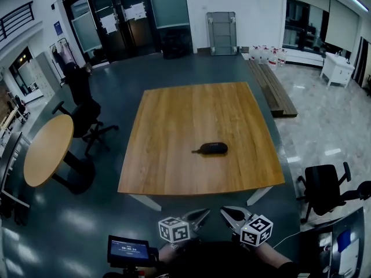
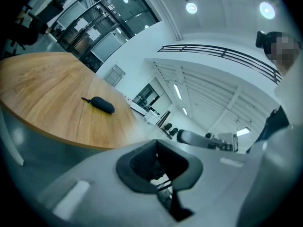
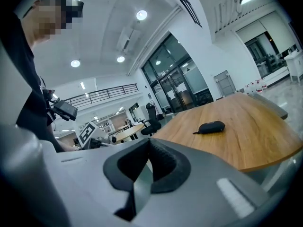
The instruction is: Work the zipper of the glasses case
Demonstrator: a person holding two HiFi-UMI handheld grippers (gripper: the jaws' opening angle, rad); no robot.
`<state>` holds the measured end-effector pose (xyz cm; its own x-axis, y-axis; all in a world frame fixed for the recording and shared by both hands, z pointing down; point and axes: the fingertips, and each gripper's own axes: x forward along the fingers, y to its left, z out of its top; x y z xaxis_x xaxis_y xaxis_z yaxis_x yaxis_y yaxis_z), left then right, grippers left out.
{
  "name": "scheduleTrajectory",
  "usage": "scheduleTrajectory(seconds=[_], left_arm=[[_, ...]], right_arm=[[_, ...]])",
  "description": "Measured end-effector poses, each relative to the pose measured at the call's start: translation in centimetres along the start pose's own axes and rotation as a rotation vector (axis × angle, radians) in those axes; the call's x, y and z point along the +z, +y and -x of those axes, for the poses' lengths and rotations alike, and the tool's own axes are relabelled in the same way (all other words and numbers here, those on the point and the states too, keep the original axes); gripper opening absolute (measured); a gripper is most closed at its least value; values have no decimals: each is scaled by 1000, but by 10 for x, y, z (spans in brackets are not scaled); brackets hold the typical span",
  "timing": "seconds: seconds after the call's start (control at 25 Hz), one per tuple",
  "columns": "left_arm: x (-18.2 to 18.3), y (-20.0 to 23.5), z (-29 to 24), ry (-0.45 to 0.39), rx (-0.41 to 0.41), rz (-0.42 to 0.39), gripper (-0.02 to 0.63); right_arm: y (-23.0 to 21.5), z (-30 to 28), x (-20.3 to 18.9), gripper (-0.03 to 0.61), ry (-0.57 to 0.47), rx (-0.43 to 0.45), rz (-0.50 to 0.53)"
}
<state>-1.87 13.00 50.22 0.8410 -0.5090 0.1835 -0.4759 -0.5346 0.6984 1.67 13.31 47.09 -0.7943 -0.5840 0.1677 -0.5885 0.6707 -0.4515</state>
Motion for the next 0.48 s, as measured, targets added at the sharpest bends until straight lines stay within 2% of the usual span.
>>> scheduleTrajectory(seconds=[0.28,0.48], left_arm=[[-38,-43,-3,-61,48,3,-1],[-58,-62,-11,-61,67,5,-2]], right_arm=[[7,66,-14,5,-7,19,2],[1,90,-20,5,1,32,-24]])
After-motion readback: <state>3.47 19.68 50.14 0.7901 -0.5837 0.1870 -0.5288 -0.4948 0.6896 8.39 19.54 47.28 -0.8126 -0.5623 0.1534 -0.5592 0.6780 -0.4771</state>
